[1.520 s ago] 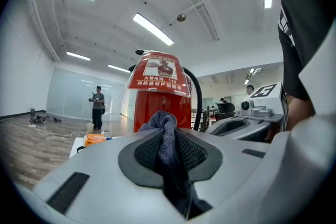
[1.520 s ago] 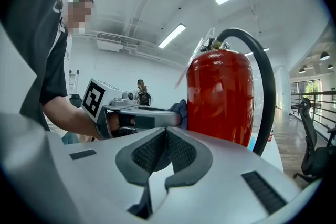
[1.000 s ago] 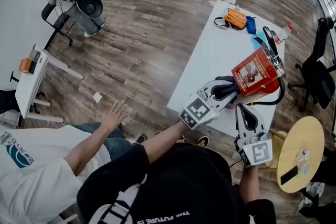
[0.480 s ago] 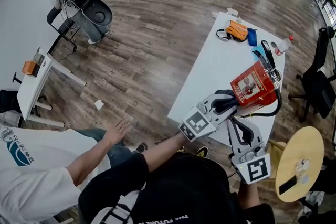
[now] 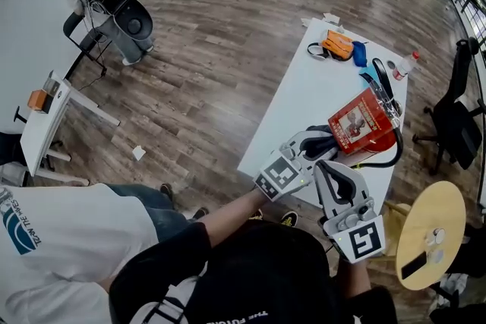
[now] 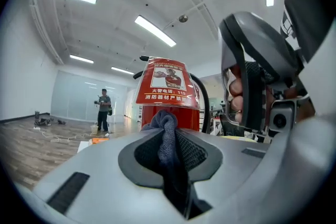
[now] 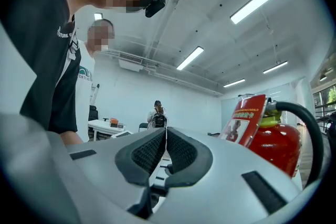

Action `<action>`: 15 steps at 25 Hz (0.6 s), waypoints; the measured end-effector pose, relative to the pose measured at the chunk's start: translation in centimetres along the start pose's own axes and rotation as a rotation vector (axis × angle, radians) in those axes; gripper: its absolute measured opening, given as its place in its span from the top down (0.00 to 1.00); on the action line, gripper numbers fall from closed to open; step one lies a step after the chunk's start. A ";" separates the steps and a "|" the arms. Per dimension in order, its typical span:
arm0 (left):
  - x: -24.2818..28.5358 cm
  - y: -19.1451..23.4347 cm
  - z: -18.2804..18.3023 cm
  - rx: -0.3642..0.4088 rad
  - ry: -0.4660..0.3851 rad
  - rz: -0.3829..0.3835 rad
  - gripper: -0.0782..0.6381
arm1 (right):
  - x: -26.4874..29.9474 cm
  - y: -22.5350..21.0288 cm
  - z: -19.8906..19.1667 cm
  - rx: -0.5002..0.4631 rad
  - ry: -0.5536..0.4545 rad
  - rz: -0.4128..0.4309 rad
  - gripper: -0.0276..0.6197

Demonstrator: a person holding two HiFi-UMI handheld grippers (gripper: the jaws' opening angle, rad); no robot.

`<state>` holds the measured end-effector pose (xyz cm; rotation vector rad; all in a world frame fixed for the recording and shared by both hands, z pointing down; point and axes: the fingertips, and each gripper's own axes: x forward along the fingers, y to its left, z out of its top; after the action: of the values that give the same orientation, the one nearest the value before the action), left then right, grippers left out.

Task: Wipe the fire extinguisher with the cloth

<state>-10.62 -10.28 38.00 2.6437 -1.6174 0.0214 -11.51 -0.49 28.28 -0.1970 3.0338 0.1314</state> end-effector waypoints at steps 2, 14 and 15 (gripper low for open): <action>0.3 0.8 0.0 0.015 0.000 -0.010 0.79 | -1.3 -0.5 -0.6 0.012 0.012 -0.027 0.93; 4.9 6.7 -0.3 0.080 0.024 -0.126 0.79 | -7.7 -6.2 -5.5 0.036 0.170 -0.304 0.93; 5.2 6.9 -1.2 0.070 0.038 -0.137 0.80 | -7.8 -6.2 -5.7 0.037 0.174 -0.307 0.93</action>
<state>-14.43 -17.99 39.53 2.7819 -1.4471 0.1258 -3.53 -6.15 34.26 -0.6998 3.1241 0.0348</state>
